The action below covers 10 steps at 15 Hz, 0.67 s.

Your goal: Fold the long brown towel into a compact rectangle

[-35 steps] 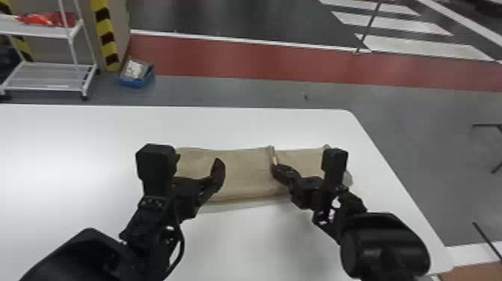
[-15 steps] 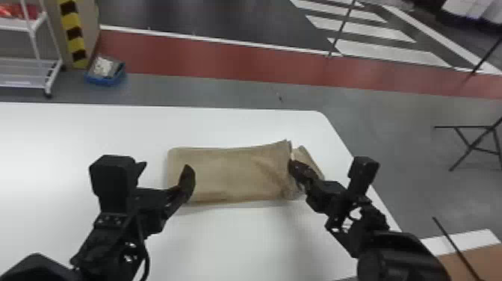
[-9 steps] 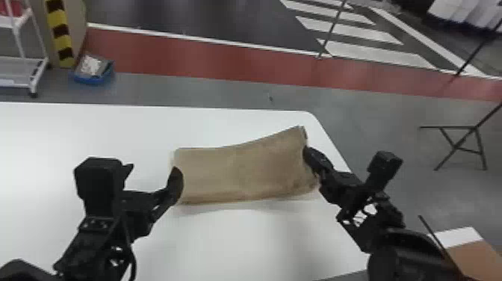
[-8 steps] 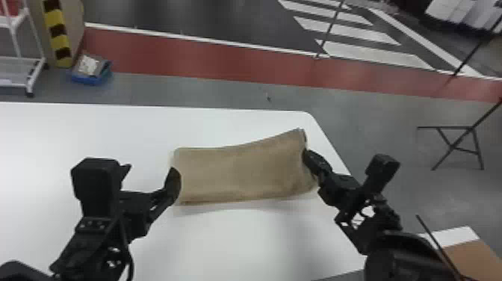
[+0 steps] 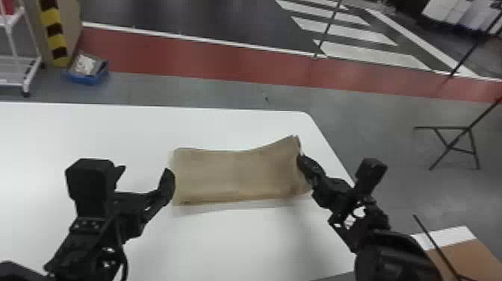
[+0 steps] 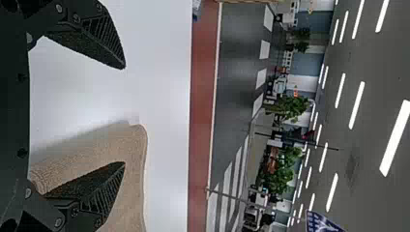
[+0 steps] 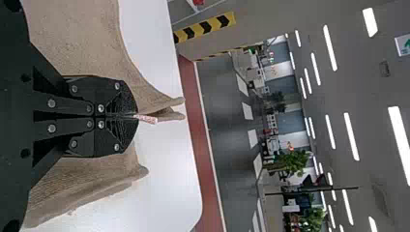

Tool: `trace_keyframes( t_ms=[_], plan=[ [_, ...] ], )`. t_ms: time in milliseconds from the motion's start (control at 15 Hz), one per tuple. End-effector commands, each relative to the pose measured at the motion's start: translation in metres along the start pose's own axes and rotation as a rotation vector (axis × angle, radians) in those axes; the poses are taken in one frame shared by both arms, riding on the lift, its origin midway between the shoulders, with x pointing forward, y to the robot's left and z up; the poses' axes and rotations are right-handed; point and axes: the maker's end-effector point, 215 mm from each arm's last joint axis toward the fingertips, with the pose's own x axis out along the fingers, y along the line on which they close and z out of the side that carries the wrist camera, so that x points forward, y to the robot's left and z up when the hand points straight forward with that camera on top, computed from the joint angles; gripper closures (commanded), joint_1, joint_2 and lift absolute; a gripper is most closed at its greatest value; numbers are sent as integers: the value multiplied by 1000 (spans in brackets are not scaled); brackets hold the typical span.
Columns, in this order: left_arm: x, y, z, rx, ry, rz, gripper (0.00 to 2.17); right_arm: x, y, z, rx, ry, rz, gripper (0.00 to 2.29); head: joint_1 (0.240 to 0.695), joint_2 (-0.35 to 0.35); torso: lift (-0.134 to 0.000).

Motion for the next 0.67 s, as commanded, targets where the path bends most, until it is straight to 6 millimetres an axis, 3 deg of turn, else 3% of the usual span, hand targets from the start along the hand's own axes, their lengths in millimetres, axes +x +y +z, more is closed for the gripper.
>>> trace_keyframes(
  t_ms=[0,133,200,400,600],
  plan=[
    [1,-2,-2,-2,4,-2,205,-2,-11,23,-1,-43,-16,1301,695,-350,-123],
    [2,1,-4,-1,8,1,205,0,-26,38,-7,-48,-29,1301,695,-350,-123],
    [2,3,-7,0,14,4,205,-1,-31,36,-12,-41,-37,1301,695,-350,-123],
    [5,8,-13,2,25,10,205,0,-52,19,-1,-5,-69,1301,695,-350,-123],
    [10,4,-8,5,18,3,201,6,-62,-14,9,88,-93,1291,695,-350,-123]
  ],
)
